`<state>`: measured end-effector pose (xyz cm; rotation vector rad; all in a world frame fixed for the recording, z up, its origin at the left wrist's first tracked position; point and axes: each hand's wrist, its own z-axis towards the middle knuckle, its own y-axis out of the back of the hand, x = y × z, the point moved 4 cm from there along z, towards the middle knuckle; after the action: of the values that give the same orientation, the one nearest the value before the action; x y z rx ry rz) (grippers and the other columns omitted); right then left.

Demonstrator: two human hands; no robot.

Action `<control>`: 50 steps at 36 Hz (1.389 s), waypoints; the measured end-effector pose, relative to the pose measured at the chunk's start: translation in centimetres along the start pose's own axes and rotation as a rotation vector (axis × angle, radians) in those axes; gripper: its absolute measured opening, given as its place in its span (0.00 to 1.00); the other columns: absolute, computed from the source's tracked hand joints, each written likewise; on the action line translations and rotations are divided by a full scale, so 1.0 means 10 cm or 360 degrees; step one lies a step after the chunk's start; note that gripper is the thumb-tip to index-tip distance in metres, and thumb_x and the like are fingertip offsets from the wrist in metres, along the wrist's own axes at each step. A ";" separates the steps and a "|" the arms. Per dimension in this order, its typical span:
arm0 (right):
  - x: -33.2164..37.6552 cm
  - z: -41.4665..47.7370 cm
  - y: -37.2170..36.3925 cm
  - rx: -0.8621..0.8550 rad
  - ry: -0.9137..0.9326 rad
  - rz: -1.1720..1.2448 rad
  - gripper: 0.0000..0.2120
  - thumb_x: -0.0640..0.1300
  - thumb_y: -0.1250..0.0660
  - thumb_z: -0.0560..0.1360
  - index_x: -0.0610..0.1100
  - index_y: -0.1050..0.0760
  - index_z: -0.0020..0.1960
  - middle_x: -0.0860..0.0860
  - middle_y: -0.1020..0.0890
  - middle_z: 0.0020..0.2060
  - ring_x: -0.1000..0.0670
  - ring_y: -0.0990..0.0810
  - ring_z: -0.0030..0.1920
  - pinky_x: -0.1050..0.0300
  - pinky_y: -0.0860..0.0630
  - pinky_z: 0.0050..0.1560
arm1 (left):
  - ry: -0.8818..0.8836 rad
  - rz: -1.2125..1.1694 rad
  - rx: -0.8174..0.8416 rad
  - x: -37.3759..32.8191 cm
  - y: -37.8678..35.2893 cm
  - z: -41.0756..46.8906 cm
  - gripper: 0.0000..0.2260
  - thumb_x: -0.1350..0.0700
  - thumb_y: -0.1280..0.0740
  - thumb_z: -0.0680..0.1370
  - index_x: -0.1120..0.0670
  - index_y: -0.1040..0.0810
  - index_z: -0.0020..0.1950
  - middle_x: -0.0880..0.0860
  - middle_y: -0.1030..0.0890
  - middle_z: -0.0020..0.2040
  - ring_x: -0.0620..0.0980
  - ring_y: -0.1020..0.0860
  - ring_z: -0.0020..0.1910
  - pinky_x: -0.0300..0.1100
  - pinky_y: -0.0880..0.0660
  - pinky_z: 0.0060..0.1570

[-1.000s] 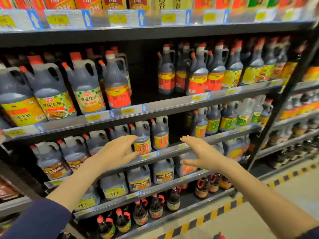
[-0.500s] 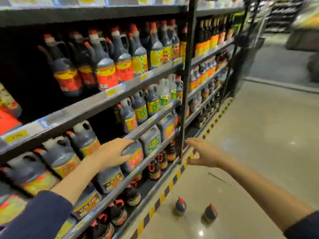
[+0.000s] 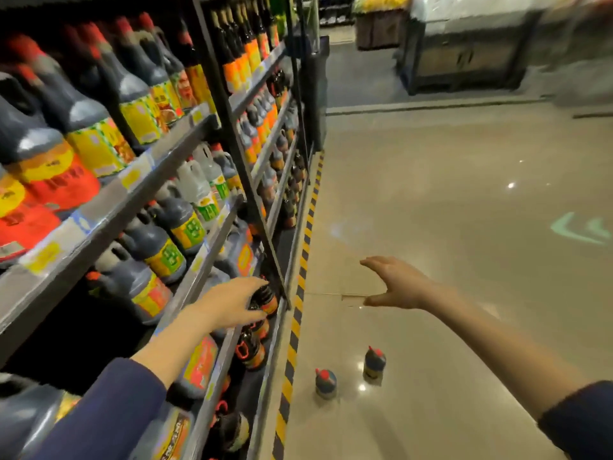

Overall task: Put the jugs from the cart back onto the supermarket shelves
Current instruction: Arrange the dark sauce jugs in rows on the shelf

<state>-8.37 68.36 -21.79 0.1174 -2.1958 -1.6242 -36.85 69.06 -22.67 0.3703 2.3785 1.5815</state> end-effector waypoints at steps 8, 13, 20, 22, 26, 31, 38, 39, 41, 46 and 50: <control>-0.20 -0.20 -0.28 -0.0010 -0.0333 0.0154 0.39 0.54 0.30 0.73 0.44 0.45 0.76 0.47 0.37 0.74 0.47 0.37 0.72 0.56 0.39 0.71 | -0.0278 0.0098 0.0078 -0.13 -0.07 0.43 0.32 0.42 0.35 0.77 0.51 0.43 0.77 0.49 0.37 0.75 0.48 0.37 0.73 0.43 0.36 0.69; -0.32 -0.24 -0.46 0.0048 -0.0457 0.0177 0.39 0.54 0.30 0.72 0.43 0.44 0.76 0.46 0.37 0.74 0.46 0.36 0.72 0.57 0.39 0.70 | -0.0374 0.0054 0.0131 -0.17 -0.23 0.72 0.32 0.44 0.33 0.75 0.50 0.41 0.76 0.49 0.33 0.74 0.48 0.33 0.71 0.43 0.32 0.67; -0.57 -0.05 -0.70 0.0124 -0.0564 0.0271 0.39 0.54 0.29 0.72 0.43 0.44 0.76 0.45 0.35 0.73 0.45 0.36 0.71 0.55 0.37 0.70 | -0.0388 0.0021 0.0316 -0.13 -0.63 1.20 0.34 0.44 0.32 0.75 0.51 0.42 0.77 0.50 0.35 0.75 0.48 0.35 0.73 0.44 0.34 0.70; -0.65 0.04 -0.78 0.0147 -0.0572 0.0288 0.39 0.54 0.29 0.72 0.42 0.44 0.76 0.45 0.35 0.73 0.45 0.36 0.72 0.55 0.37 0.70 | -0.0377 0.0007 0.0376 -0.10 -0.76 1.35 0.34 0.45 0.32 0.75 0.52 0.42 0.77 0.50 0.36 0.75 0.49 0.36 0.73 0.45 0.35 0.70; -0.84 0.25 -1.00 0.0198 -0.0586 0.0333 0.39 0.55 0.31 0.72 0.42 0.43 0.75 0.45 0.35 0.73 0.45 0.35 0.71 0.57 0.37 0.69 | -0.0342 -0.0015 0.0486 -0.02 -1.07 1.64 0.35 0.44 0.32 0.74 0.52 0.42 0.77 0.50 0.36 0.75 0.50 0.36 0.73 0.45 0.34 0.68; -1.13 0.59 -1.35 0.0252 -0.0601 0.0374 0.38 0.54 0.31 0.73 0.43 0.43 0.75 0.47 0.35 0.73 0.47 0.35 0.71 0.58 0.38 0.68 | -0.0283 -0.0007 0.0606 0.09 -1.57 2.07 0.35 0.44 0.32 0.75 0.52 0.42 0.77 0.51 0.36 0.75 0.50 0.35 0.72 0.46 0.34 0.69; -1.59 1.05 -2.12 0.0333 -0.0641 0.0414 0.37 0.53 0.31 0.73 0.44 0.43 0.75 0.46 0.35 0.72 0.47 0.34 0.71 0.59 0.37 0.67 | -0.0247 -0.0061 0.0747 0.17 -2.56 2.66 0.36 0.45 0.32 0.74 0.51 0.43 0.77 0.50 0.38 0.76 0.49 0.37 0.73 0.42 0.37 0.69; -1.65 1.12 -2.24 0.0334 -0.0636 0.0413 0.37 0.53 0.31 0.73 0.44 0.43 0.75 0.46 0.35 0.72 0.47 0.34 0.71 0.59 0.37 0.67 | -0.0252 -0.0077 0.0764 0.18 -2.72 2.75 0.36 0.45 0.32 0.74 0.51 0.43 0.77 0.50 0.38 0.76 0.49 0.37 0.73 0.42 0.37 0.69; -1.77 1.25 -2.49 0.0341 -0.0630 0.0418 0.37 0.53 0.30 0.72 0.44 0.43 0.75 0.46 0.34 0.72 0.47 0.34 0.71 0.59 0.37 0.67 | -0.0249 -0.0101 0.0804 0.20 -3.04 2.90 0.36 0.45 0.32 0.73 0.51 0.42 0.77 0.50 0.37 0.76 0.49 0.36 0.73 0.42 0.36 0.68; -2.07 1.58 -3.19 0.0325 -0.0601 0.0486 0.37 0.51 0.29 0.72 0.43 0.42 0.75 0.45 0.34 0.72 0.45 0.35 0.71 0.57 0.38 0.69 | -0.0242 -0.0144 0.0869 0.22 -3.86 3.24 0.36 0.44 0.31 0.72 0.50 0.42 0.76 0.50 0.35 0.75 0.49 0.33 0.71 0.43 0.32 0.65; -2.28 1.81 -3.77 0.0315 -0.0587 0.0480 0.36 0.51 0.29 0.71 0.43 0.40 0.74 0.45 0.32 0.70 0.45 0.32 0.69 0.53 0.34 0.68 | -0.0214 -0.0100 0.0917 0.27 -4.53 3.44 0.38 0.43 0.31 0.71 0.49 0.42 0.76 0.50 0.35 0.74 0.50 0.32 0.70 0.45 0.30 0.64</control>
<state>-0.54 79.48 -67.49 -0.4720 -2.4935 -1.3413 -30.28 82.58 -77.66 0.4847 2.6653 0.7881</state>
